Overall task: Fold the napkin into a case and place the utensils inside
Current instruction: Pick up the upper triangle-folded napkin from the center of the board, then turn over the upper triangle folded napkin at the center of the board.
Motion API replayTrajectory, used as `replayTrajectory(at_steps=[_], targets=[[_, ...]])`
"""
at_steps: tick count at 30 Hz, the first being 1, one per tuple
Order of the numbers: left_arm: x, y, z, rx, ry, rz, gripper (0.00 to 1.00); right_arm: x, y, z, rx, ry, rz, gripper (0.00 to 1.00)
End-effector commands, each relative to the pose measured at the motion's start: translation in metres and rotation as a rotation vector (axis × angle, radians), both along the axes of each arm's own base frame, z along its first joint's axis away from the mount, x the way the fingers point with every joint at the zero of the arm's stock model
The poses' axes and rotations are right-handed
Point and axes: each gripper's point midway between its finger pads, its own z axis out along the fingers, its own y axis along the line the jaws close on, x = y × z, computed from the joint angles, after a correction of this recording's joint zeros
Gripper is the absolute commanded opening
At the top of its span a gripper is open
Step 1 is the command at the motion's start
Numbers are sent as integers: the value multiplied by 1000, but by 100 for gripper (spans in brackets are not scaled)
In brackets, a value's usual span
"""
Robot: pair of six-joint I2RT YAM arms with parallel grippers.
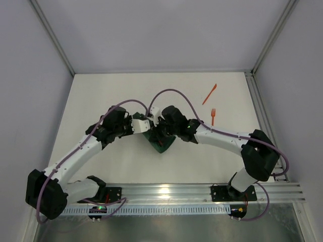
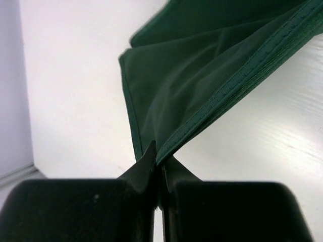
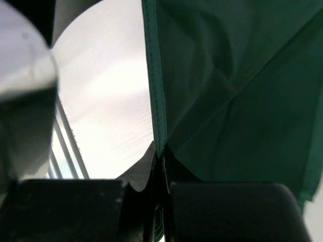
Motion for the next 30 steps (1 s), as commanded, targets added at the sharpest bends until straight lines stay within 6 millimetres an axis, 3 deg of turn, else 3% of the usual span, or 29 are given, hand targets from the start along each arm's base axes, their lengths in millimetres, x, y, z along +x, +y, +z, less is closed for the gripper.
replayTrajectory(at_steps=[1,4,6,8,9,10,17,19,20,22,23,24,26,30], targets=[[-5,30,36,86,13,89,0,-13,17,60,97,6,43,4],[-5,58,62,163,-22,191,0,-15,35,83,161,29,29,4],[-12,75,69,200,-11,255,0,-24,51,89,185,59,30,4],[-16,89,82,195,-26,320,0,-33,74,111,246,46,51,4],[-20,101,87,219,-35,363,0,-35,84,108,254,71,46,4],[-20,110,92,237,-53,396,0,-36,97,125,303,59,56,4],[-36,169,125,357,-121,592,0,-60,174,158,479,167,97,4],[-38,175,134,374,-138,617,0,-69,192,172,545,209,108,4],[-39,181,142,392,-158,638,0,-70,201,160,544,244,105,4],[-37,188,150,417,-186,670,0,-78,214,171,624,332,106,4],[-35,190,152,434,-198,668,0,-78,221,161,627,370,98,4],[-32,191,154,444,-205,669,0,-80,225,171,677,382,109,4],[-26,194,159,467,-226,670,0,-86,234,166,690,448,105,4],[-18,194,171,466,-260,670,0,-92,249,190,717,433,139,4]])
